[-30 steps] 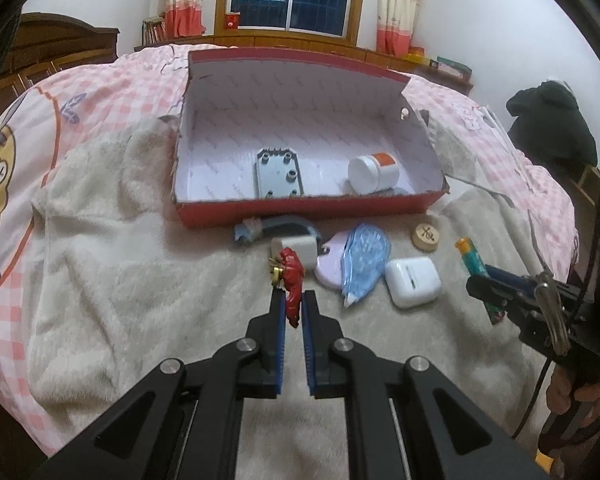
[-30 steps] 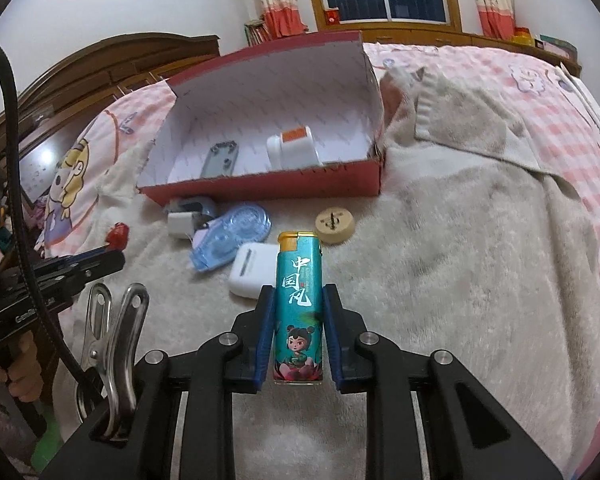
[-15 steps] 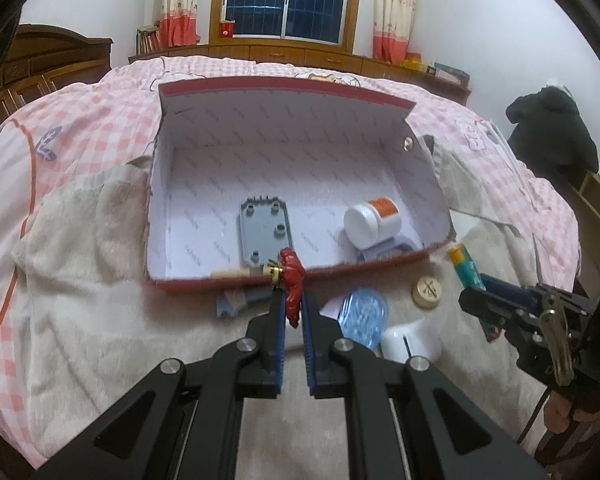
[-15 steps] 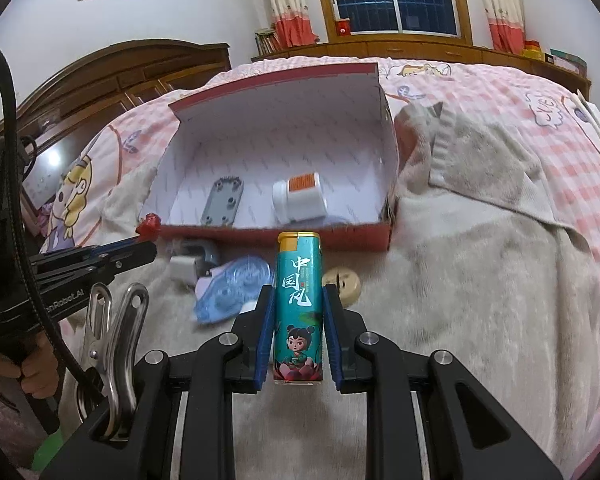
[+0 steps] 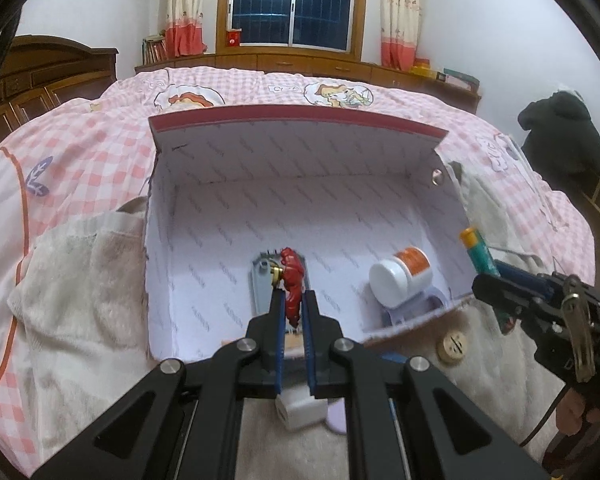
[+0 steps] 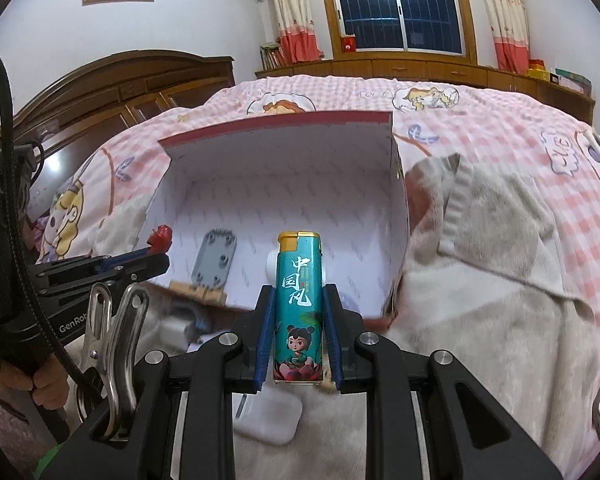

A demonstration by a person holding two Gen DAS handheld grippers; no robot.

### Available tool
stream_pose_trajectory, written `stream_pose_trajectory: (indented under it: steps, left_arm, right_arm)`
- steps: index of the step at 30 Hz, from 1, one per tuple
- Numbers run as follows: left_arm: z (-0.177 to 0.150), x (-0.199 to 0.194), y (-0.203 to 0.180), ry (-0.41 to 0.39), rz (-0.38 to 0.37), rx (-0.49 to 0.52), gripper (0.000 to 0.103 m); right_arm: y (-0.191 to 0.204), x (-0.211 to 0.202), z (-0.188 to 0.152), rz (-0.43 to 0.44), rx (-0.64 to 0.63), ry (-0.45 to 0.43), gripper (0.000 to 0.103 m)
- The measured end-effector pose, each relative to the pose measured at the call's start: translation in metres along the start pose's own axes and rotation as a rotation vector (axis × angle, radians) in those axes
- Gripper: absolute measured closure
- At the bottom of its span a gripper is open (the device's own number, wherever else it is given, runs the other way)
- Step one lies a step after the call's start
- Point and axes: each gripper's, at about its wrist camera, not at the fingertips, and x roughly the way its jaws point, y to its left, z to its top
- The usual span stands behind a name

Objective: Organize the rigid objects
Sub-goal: 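Carry the figurine and lighter into the box and open both tools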

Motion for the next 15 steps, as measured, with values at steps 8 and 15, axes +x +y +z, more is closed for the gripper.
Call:
stream_pose_trajectory:
  steps: [8,15]
  left_arm:
    - [0.017,0.023,-0.002,0.003,0.009,-0.005,0.095]
    - [0.021,0.042,-0.002,0.027,0.029,-0.004,0.095]
  right_arm:
    - [-0.007,0.021,0.016,-0.007,0.009,0.001,0.079]
    - [-0.013,0.04,0.026,-0.02,0.02,0.002,0.079]
